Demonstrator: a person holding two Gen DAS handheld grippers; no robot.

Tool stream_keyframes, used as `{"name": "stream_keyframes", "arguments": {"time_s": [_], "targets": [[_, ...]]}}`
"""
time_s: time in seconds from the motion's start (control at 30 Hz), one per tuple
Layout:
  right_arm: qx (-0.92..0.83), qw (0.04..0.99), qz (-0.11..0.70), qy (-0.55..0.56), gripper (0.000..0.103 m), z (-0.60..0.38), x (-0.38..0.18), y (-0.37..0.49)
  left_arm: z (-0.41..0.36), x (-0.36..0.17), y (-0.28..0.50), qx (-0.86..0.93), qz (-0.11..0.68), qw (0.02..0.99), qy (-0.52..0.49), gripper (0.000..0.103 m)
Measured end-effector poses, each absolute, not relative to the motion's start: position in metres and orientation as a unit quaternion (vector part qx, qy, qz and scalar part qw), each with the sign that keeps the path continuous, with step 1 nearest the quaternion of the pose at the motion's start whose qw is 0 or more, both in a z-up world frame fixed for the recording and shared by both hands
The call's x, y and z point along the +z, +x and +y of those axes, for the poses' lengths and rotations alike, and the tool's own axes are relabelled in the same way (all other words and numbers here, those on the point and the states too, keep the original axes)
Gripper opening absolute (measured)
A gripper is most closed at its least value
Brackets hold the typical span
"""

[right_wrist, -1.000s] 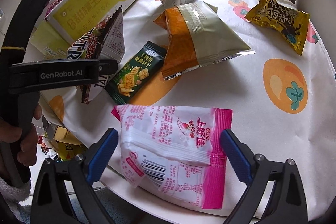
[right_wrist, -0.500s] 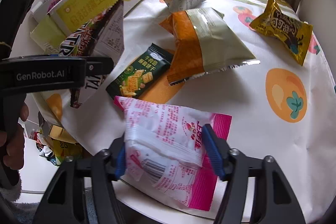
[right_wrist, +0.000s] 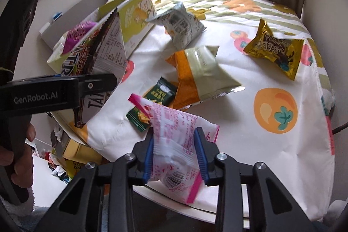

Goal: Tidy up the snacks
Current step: 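Carry both bags over the box and release them inside with both tools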

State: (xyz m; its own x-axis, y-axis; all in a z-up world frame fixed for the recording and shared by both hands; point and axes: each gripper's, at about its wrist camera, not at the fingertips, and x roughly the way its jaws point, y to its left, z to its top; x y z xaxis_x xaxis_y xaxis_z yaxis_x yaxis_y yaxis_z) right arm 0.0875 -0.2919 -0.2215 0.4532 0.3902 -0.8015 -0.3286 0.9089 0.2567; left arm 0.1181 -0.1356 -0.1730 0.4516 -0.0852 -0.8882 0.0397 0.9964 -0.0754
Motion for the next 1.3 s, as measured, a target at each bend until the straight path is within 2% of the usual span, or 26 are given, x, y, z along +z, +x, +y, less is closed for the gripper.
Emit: {"name": "stream_keyframes", "arguments": {"time_s": [0.4, 0.77, 0.97, 1.3], "targets": [[0.233, 0.883, 0.405, 0.036, 0.025, -0.303, -0.139, 0.092, -0.116, -0.088, 0.111, -0.03, 0.454, 0.89, -0.044, 0.078], [0.305, 0.888, 0.342, 0.027, 0.025, -0.231, -0.055, 0.146, -0.018, -0.02, 0.15, 0.02, 0.412, 0.91, -0.045, 0.078], [0.321, 0.884, 0.336, 0.05, 0.025, -0.176, -0.038, 0.19, 0.042, -0.012, 0.197, 0.023, 0.422, 0.906, -0.036, 0.078], [0.289, 0.883, 0.363, 0.072, 0.025, -0.096, -0.045, 0.259, 0.104, -0.045, 0.294, -0.023, 0.476, 0.879, -0.006, 0.078]]}}
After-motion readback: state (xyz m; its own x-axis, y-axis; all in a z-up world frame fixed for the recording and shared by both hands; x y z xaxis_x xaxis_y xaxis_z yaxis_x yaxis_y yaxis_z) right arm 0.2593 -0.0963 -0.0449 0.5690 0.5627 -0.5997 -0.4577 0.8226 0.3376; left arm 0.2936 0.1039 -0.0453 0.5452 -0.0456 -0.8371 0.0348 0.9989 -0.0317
